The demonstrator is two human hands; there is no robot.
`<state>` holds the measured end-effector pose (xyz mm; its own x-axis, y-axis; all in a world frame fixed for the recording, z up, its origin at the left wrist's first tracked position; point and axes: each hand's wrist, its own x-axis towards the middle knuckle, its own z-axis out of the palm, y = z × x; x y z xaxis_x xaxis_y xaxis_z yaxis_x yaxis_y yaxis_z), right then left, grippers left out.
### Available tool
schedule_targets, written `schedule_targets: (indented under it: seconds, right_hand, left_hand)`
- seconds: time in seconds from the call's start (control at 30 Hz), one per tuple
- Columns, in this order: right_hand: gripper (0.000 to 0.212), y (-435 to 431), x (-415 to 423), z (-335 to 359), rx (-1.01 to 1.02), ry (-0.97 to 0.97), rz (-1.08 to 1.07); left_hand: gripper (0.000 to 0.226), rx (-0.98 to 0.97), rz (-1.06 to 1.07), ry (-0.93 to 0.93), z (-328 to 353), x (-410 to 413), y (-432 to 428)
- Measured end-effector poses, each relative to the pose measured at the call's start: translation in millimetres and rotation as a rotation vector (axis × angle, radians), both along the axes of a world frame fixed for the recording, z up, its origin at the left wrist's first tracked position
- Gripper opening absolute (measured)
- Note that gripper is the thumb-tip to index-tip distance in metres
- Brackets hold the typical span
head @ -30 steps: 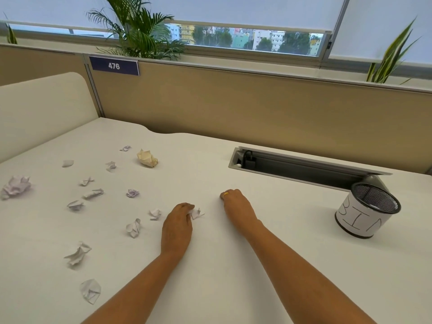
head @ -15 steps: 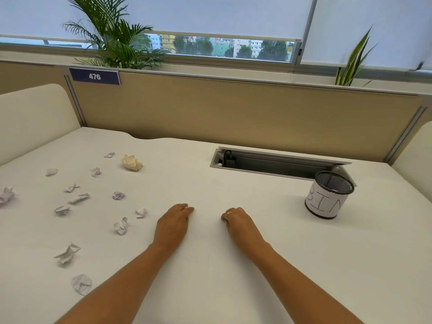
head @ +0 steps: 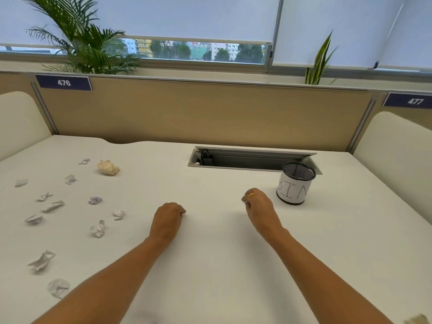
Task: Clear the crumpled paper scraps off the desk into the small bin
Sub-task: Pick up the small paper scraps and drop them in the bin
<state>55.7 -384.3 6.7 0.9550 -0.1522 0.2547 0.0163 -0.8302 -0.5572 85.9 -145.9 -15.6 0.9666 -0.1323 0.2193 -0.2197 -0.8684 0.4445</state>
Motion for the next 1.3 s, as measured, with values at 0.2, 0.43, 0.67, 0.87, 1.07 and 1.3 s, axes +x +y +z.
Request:
schedule_targets:
  seconds: [0.2, 0.43, 0.67, 0.87, 1.07, 1.3]
  right_hand:
    - [0.02, -60, 15, 54, -0.028, -0.313, -0.223]
    - [0.023, -100, 17, 59, -0.01, -0.244, -0.311]
    - [0.021, -88, -11, 25, 0.035, -0.458, -0.42]
    - [0.015, -83, -36, -25, 0.067, -0.304, -0.48]
    - [0.023, -84, -33, -37, -0.16, 0.021, -0.393]
    - [0.017, -74, -33, -36, -0.301, -0.036, -0.395]
  left_hand:
    - [0.02, -0.196, -0.072, -0.03, 12, -3, -47]
    - [0.017, -0.433, -0.052, 0.015, 32, -1, -109]
    - [0.018, -0.543, -0.126, 0.033, 65, 7, -168]
    - [0.017, -0.546, -0.258, 0.027, 93, 14, -209]
    - [0.016, -0.509, -0.357, 0.068, 112, 26, -246]
    - [0.016, -0.384, -0.46, 0.064, 121, 47, -276]
